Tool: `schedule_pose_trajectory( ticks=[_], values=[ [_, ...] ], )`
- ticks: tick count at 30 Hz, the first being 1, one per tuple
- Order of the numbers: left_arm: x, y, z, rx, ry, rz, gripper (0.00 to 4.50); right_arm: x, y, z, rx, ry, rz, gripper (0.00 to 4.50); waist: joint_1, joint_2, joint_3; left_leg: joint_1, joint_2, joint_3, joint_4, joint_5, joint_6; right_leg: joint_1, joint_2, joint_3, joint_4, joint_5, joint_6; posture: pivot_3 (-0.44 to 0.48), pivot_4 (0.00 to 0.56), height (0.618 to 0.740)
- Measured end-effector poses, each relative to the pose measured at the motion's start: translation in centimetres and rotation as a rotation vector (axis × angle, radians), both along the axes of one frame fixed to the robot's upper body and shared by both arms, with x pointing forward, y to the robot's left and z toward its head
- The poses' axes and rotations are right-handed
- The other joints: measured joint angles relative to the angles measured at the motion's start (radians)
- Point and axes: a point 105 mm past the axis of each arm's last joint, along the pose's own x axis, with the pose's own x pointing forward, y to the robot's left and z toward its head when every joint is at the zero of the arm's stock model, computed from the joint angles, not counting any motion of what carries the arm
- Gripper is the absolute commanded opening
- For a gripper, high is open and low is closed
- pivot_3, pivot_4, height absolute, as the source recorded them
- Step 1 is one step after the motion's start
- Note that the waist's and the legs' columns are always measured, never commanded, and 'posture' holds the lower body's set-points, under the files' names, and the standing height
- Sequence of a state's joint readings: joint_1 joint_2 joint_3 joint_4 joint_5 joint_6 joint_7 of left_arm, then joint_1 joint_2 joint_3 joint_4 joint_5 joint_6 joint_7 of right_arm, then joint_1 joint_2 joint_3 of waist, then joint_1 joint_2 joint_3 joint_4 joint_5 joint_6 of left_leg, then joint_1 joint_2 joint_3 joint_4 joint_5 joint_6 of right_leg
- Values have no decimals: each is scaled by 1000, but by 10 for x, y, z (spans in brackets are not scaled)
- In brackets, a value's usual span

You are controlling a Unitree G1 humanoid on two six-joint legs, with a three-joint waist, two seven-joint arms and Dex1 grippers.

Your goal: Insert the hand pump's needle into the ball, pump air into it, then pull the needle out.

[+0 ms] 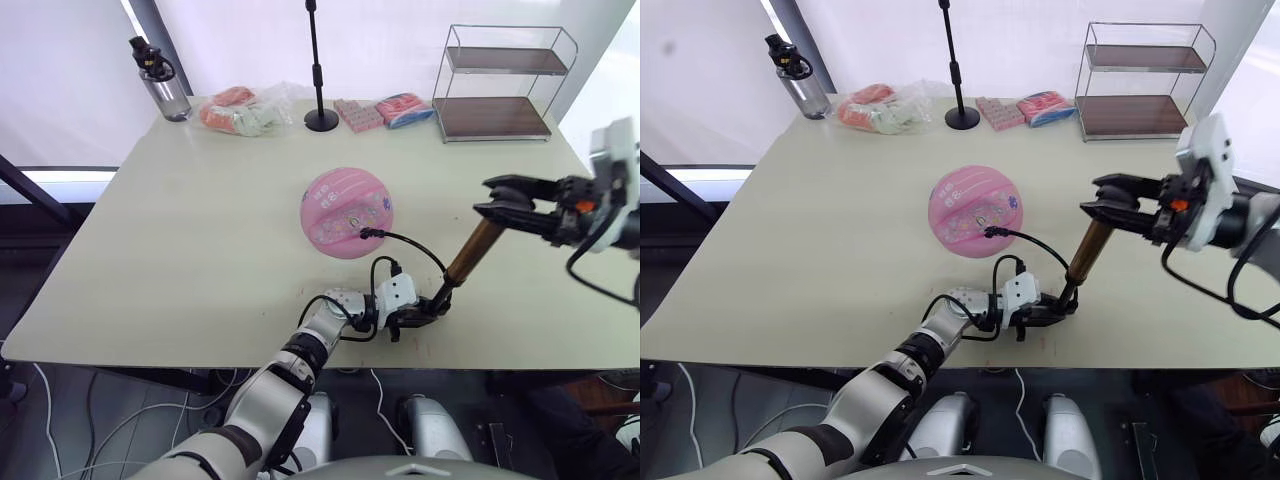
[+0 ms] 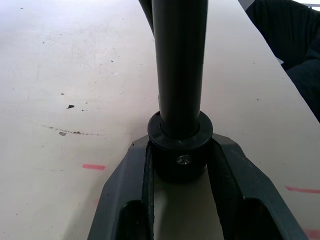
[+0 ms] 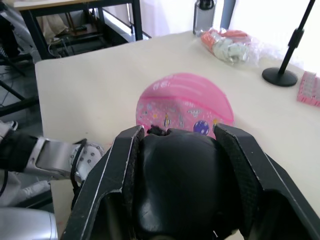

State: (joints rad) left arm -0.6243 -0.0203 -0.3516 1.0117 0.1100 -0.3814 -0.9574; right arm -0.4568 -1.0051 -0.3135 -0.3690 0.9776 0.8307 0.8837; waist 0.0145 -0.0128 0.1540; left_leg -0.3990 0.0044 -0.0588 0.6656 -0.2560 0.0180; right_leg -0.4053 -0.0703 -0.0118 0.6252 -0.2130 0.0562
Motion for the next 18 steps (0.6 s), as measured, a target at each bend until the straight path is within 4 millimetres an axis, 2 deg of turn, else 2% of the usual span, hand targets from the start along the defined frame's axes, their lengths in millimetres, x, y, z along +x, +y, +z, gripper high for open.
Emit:
schedule_pose_trajectory(
  ticks=[2, 9, 18],
  values=[
    [0, 0, 0, 0, 0, 0, 1068, -3, -2, 13, -7, -12, 3, 1833, 0, 0, 0, 0, 0, 0, 0, 0, 0, 0, 0, 0, 0, 0, 0, 0, 150, 731],
    [-1, -1, 0, 3, -1, -5, 1068, -4, -2, 7, -10, 20, -2, 1833, 0, -1, 0, 0, 0, 0, 0, 0, 0, 0, 0, 0, 0, 0, 0, 0, 150, 731],
    [1, 2, -2, 12, -4, 8, 1068, -1, 10, -63, -47, 34, -46, 1833, -2, -7, -6, 2, 1, 0, 0, 0, 0, 1, 1, 0, 0, 0, 1, 0, 150, 731]
  ],
)
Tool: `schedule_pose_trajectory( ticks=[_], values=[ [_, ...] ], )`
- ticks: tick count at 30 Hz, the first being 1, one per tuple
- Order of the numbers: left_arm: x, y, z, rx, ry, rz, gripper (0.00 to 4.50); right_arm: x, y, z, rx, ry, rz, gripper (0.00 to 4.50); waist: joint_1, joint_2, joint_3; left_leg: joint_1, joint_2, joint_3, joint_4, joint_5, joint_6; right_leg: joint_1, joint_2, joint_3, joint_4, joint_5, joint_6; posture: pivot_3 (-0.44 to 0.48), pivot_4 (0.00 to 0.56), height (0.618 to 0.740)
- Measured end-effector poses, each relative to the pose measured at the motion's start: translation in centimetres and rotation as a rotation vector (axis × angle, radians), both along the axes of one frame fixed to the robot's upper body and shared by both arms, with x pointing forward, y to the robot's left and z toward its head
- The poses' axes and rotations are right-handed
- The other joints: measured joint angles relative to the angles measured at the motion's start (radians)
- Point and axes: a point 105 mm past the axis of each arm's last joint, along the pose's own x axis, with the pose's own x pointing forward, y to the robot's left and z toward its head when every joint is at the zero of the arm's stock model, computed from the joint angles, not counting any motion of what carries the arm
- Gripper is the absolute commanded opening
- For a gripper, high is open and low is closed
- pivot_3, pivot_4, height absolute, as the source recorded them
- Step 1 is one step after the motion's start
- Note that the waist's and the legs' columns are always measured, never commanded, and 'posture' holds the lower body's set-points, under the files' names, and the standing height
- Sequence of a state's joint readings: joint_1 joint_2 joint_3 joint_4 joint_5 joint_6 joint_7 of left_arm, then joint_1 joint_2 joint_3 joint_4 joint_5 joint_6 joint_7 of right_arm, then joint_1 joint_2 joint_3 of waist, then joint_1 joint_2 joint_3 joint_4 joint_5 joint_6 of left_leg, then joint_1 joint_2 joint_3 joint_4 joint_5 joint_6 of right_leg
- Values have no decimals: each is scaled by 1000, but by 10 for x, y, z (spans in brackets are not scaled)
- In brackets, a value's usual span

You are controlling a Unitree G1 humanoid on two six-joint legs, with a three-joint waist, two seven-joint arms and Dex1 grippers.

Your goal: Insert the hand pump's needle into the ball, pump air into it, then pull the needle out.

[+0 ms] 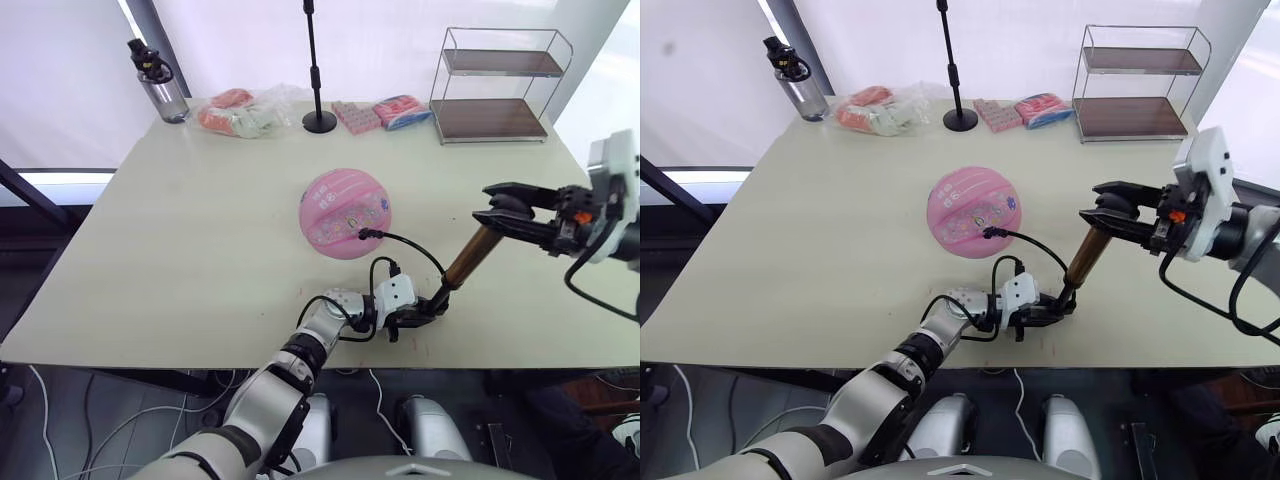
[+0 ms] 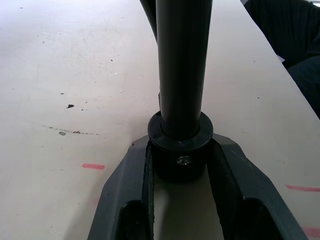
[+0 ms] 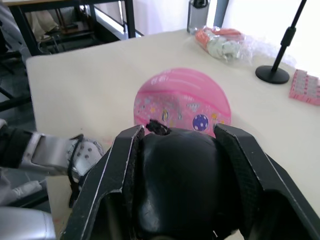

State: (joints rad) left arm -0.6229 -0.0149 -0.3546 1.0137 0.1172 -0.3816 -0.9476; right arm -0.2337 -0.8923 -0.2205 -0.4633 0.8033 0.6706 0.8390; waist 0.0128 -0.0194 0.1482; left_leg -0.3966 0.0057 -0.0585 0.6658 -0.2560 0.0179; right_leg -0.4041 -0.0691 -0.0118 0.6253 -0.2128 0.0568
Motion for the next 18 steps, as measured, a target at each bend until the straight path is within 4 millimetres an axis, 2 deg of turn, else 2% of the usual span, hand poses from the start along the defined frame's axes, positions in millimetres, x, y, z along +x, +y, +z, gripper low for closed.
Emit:
schedule_pose_trajectory(
  ticks=[4, 9, 12, 18],
  values=[
    [0, 0, -1, 4, 1, 1, 1068, 1, 8, -34, -2, 1, -27, 1833, 0, -1, -3, 1, 0, 0, 0, 0, 0, 1, 0, 0, 0, 0, 0, 0, 150, 731],
    [0, 0, -2, 7, 0, 2, 1068, -1, 11, -62, -45, 4, -40, 1833, 0, -2, -4, 1, 0, 0, 0, 0, 0, 1, 0, 0, 0, 0, 0, 0, 150, 731],
    [0, 0, -2, 8, -1, 2, 1068, -2, 12, -64, -53, -14, -34, 1833, 0, -2, -4, 1, 0, 0, 0, 0, 0, 1, 0, 0, 0, 0, 0, 0, 150, 731],
    [-1, -3, 1, -2, -2, -5, 1068, 0, 6, -45, -39, -4, 17, 1833, 2, 1, 0, -1, -1, -1, 0, 0, 0, 0, 0, 0, 0, 0, 0, 0, 150, 731]
  ],
)
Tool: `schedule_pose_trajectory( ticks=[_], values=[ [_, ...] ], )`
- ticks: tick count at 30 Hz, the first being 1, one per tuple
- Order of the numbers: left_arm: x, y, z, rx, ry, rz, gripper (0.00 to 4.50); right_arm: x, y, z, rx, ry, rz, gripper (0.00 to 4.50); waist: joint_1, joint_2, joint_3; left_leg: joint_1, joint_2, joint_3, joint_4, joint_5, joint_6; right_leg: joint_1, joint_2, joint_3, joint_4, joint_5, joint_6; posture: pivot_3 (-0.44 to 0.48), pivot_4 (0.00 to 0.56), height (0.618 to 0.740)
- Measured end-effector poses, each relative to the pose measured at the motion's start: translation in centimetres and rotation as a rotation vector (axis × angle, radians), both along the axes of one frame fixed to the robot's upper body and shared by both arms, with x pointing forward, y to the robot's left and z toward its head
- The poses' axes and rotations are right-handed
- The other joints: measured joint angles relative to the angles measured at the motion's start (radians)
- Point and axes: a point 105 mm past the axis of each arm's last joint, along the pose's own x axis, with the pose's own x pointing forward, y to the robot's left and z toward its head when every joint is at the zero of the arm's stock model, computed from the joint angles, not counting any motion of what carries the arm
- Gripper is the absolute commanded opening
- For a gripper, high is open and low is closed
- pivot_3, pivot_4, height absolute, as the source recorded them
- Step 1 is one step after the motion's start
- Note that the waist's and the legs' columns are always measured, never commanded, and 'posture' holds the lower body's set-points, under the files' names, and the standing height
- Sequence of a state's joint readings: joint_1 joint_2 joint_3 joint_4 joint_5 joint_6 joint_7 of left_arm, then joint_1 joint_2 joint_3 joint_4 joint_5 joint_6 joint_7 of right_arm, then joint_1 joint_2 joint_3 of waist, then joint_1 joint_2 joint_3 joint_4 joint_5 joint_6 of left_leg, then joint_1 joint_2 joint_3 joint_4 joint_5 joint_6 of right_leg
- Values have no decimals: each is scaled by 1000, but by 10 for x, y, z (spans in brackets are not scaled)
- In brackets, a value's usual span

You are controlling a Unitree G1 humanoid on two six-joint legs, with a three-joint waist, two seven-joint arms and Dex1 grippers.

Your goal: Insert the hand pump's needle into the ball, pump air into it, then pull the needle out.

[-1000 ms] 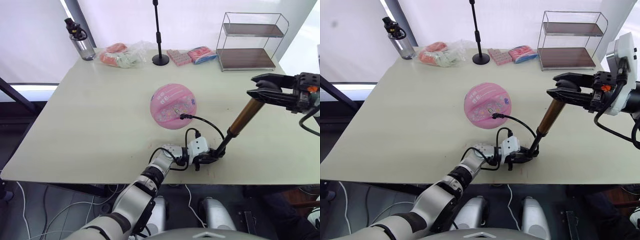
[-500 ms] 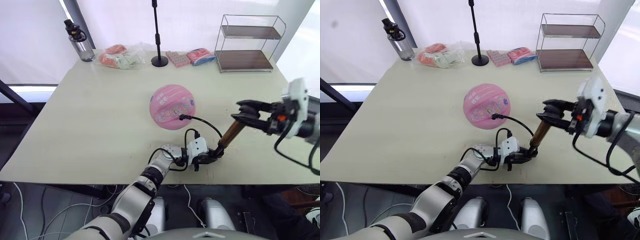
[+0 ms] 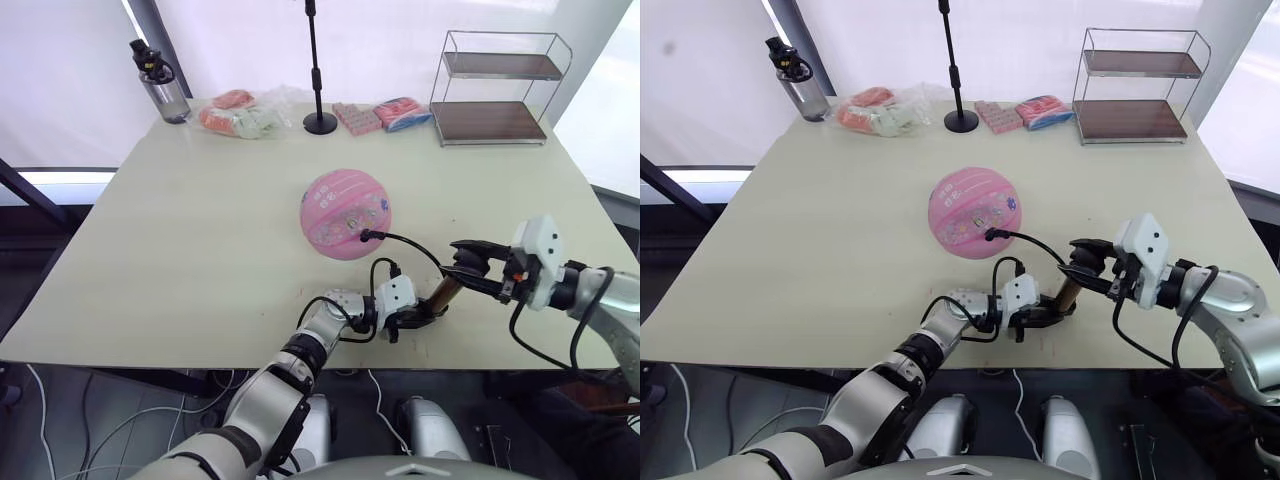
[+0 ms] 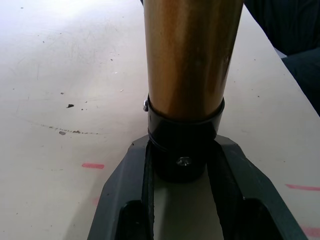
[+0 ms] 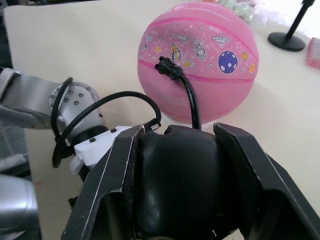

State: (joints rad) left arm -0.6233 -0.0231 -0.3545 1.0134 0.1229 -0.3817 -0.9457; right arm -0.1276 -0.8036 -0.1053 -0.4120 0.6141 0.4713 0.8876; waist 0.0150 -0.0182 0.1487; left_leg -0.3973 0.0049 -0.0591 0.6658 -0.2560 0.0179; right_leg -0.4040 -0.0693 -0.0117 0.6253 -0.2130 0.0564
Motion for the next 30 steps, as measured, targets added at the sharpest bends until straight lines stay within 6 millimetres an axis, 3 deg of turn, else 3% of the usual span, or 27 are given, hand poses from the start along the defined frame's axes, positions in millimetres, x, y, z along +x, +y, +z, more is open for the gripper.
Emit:
schedule_pose_trajectory(
  ticks=[9, 17, 22, 30],
  values=[
    [0, -1, 1, -8, 2, -3, 1068, -4, -12, 83, 27, -95, 80, 1833, 0, 4, 4, -1, -1, 0, 0, 0, 0, -1, -1, 0, 0, 0, 0, 0, 150, 731],
    [0, -1, 2, -8, 2, -4, 1068, -5, -15, 108, 49, -91, 80, 1833, 0, 4, 3, -1, -1, 1, 0, 0, 0, -1, -1, 0, 0, 0, 0, 0, 150, 731],
    [0, -1, 1, -7, 2, -4, 1068, -3, -19, 101, 30, -83, 57, 1833, 0, 4, 3, -1, -1, 0, 0, 0, 0, -1, -1, 0, 0, 0, 0, 0, 150, 731],
    [1, 2, -1, 3, 3, 5, 1068, -1, -6, 41, 35, -20, 36, 1833, -2, 0, -1, 1, 0, 1, 0, 0, 0, 1, 0, 0, 0, 0, 0, 0, 150, 731]
  ],
)
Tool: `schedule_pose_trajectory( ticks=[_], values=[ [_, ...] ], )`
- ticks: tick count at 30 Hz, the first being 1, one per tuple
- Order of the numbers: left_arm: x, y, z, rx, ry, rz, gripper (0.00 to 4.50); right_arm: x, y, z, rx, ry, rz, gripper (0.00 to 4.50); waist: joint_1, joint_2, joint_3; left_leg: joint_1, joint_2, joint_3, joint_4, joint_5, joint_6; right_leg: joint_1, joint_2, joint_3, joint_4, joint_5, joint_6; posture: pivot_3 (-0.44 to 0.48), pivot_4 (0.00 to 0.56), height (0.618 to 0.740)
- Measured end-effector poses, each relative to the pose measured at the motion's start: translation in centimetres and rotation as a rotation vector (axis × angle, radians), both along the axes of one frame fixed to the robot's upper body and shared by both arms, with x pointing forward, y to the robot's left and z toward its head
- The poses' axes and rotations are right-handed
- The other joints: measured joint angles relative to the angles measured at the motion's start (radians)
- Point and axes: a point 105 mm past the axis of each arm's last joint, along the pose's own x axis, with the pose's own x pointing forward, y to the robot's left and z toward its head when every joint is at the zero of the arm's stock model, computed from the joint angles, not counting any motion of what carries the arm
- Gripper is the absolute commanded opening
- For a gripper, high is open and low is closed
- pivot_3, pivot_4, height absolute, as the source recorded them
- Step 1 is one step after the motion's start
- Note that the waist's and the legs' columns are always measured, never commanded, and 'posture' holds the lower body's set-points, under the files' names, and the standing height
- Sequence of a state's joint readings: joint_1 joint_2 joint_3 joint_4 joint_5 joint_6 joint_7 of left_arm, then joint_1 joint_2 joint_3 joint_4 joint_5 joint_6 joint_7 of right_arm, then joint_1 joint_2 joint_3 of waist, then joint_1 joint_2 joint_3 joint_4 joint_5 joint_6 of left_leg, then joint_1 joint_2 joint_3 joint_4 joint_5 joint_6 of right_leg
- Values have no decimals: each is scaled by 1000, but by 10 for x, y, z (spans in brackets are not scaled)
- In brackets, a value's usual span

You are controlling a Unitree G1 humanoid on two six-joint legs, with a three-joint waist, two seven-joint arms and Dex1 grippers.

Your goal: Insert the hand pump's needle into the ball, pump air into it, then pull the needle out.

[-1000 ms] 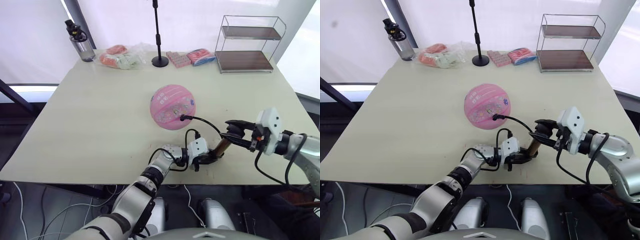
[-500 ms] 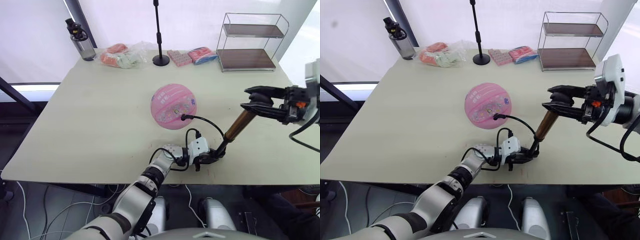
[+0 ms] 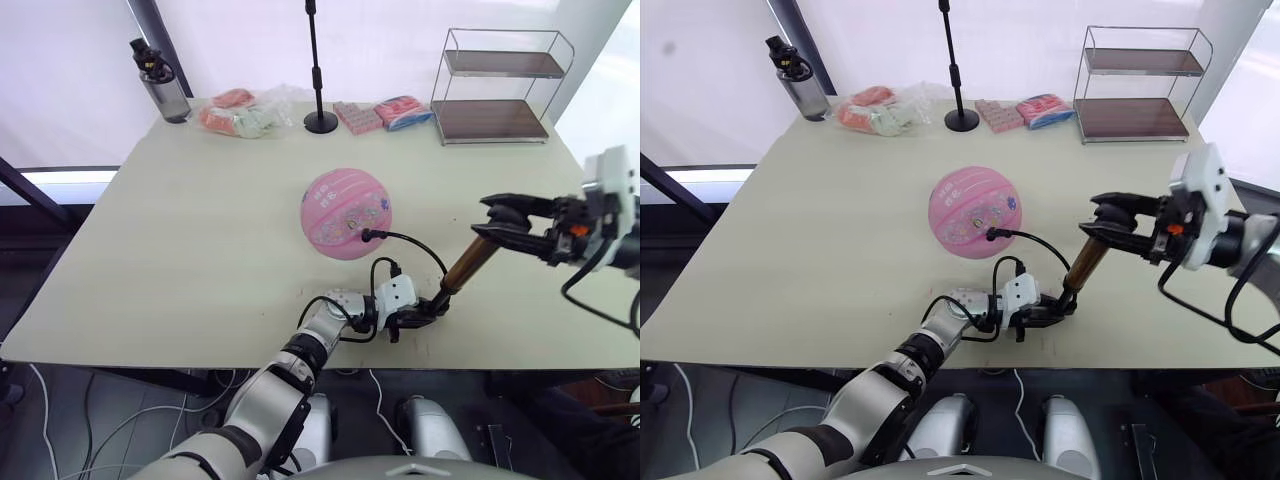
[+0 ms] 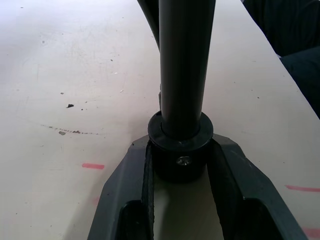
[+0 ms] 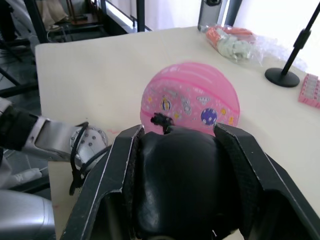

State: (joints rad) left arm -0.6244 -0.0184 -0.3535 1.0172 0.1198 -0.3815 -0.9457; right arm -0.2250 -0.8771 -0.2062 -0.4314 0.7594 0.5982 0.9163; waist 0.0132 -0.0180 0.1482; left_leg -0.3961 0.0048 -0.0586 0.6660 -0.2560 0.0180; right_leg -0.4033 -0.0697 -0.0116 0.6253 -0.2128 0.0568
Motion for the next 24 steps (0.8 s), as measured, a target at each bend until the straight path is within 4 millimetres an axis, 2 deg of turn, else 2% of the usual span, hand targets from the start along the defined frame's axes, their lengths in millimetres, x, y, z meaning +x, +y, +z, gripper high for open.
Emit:
schedule_pose_trajectory(
  ticks=[5, 8, 10, 15, 16, 18, 21, 24],
  values=[
    [0, 1, -1, 5, 1, 2, 1068, 3, 8, -41, -19, 4, -33, 1833, 0, -1, -3, 1, 0, 0, 0, 0, 0, 1, 0, 0, 0, 0, 0, 0, 150, 731],
    [0, 0, -1, 7, 0, 2, 1068, 1, 10, -53, -42, 7, -37, 1833, 0, -2, -3, 1, 0, 0, 0, 0, 0, 1, 1, 0, 0, 0, 0, 0, 150, 731],
    [0, 0, -1, 6, 0, 1, 1068, 1, 9, -53, -43, 4, -39, 1833, 0, -2, -3, 1, 0, 0, 0, 0, 0, 1, 0, 0, 0, 0, 0, 0, 150, 731],
    [-1, -3, 1, -2, -2, -3, 1068, 4, 4, -41, -46, 38, -28, 1833, 2, 0, 0, -1, -1, -1, 0, 0, 0, 0, 0, 0, 0, 0, 0, 0, 150, 731],
    [0, -3, 1, -6, -3, -3, 1068, 5, 3, -32, -23, 49, -21, 1833, 2, 3, 2, -2, -1, 0, 0, 0, 0, 0, 0, 0, 0, 0, 0, 0, 150, 731],
    [0, -4, 2, -10, -3, -4, 1068, 6, -2, 3, 7, 6, -2, 1833, 2, 6, 4, -2, -2, 0, 0, 0, 0, -1, -1, 1, 0, 0, 0, 0, 150, 731],
    [0, -4, 2, -10, -2, -8, 1068, 1, -6, 29, 20, -23, 15, 1833, 4, 5, 4, -3, -2, -2, 0, 0, 0, -1, -1, -1, 0, 0, 0, 0, 150, 731],
    [0, -4, 3, -11, -3, -8, 1068, -1, -8, 39, 20, -6, 19, 1833, 3, 6, 5, -3, -2, 0, 0, 0, 0, -1, -1, 0, 0, 0, 0, 0, 150, 731]
  ],
)
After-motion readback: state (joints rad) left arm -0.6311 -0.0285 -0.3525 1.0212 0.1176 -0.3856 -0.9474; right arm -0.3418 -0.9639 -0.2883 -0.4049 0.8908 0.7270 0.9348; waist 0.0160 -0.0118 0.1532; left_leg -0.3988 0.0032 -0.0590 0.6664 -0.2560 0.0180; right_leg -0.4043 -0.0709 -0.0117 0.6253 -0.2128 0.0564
